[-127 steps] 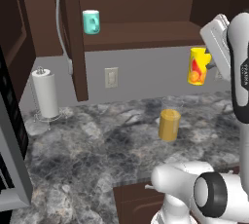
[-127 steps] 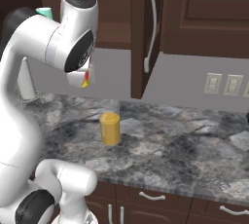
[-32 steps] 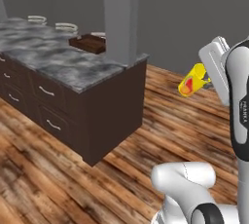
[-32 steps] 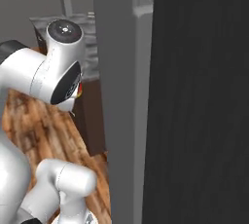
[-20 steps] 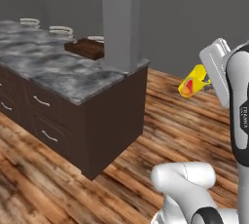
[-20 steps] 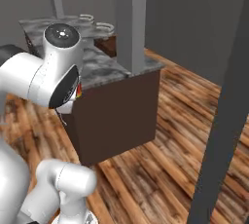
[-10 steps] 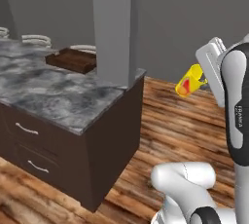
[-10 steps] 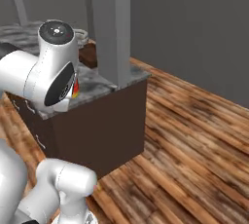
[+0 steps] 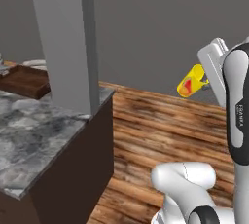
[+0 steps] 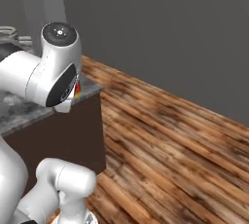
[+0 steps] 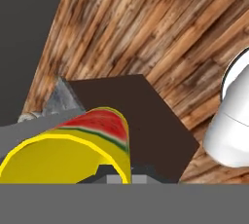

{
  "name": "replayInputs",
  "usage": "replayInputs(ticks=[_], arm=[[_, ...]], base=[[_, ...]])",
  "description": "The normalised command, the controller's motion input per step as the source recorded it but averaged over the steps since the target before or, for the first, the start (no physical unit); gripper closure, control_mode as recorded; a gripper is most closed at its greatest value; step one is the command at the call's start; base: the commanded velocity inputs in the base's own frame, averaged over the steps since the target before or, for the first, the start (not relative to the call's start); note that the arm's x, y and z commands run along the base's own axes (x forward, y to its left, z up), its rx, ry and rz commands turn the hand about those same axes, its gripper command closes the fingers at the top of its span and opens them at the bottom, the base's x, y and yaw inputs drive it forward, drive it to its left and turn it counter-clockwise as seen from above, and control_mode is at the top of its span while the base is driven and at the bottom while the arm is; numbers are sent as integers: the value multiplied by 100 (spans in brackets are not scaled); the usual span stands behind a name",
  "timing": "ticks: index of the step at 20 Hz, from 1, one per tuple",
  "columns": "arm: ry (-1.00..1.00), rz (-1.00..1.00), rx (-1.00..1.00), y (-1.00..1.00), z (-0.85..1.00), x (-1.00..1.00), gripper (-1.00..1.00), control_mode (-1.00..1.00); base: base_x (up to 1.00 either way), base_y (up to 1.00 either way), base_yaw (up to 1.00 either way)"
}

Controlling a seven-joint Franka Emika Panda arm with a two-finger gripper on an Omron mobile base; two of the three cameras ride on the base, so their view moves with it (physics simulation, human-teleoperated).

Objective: There is a tray on the dining counter. Grab the cup, mug, and pitcher and place them on the tray. The pitcher may be placed next to the tray if it cannot fit the tray.

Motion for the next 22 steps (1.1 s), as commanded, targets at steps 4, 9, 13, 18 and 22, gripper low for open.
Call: replayInputs(ticks=[4,9,13,18,22], arm=[[0,0,0,0,0,0,100,100],[0,0,0,0,0,0,100,100],[0,0,0,0,0,0,100,100],[0,0,0,0,0,0,100,100],[0,0,0,0,0,0,100,100]], base=[[100,-44,-1],[100,-40,3],[100,-42,15],[100,-75,24],[85,-95,40]])
